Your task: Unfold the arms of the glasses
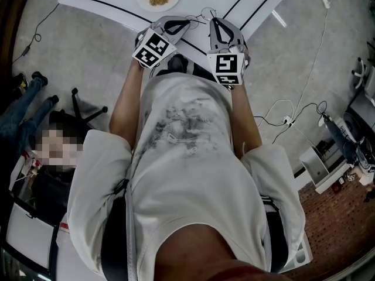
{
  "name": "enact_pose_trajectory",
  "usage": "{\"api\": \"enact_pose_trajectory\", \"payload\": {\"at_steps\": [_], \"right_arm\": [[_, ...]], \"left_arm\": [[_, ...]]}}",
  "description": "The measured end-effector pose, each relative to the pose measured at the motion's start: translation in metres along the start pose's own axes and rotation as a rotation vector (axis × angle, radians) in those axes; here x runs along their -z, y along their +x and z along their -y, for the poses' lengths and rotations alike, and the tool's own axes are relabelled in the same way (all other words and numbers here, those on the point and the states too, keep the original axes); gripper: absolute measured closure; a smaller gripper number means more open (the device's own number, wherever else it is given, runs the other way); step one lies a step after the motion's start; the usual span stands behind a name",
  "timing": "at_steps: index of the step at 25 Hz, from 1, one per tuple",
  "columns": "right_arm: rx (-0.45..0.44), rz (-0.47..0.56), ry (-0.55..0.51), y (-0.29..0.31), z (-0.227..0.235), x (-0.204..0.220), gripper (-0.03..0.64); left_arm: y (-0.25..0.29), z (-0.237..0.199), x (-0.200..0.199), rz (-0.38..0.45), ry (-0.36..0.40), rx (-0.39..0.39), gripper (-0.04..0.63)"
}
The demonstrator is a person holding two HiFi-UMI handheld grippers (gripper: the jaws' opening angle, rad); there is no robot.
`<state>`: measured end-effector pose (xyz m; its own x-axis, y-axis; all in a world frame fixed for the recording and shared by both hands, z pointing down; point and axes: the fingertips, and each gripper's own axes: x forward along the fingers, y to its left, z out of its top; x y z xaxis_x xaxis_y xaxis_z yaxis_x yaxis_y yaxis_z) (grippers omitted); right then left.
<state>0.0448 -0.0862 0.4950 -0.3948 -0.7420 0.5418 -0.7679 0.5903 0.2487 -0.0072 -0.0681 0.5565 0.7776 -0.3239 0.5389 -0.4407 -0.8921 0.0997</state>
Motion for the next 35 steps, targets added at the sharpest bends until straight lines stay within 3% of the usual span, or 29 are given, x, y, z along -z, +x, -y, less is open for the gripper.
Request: {"api": "enact_pose_trajectory", "payload": {"at_steps": [16,35], "right_arm": [[0.052,0.014,0.096,-0.01,0.023,0.004,0.594],[0.087,0.005,0.137,-0.014,0.04,0.014,0.594]], "left_arm": [[-0.003,0.002,-0.003,0.008,0.007,0.01,0.586],[-0.003,0.0,0.0,0.01,0.0,0.012,0.586]]}}
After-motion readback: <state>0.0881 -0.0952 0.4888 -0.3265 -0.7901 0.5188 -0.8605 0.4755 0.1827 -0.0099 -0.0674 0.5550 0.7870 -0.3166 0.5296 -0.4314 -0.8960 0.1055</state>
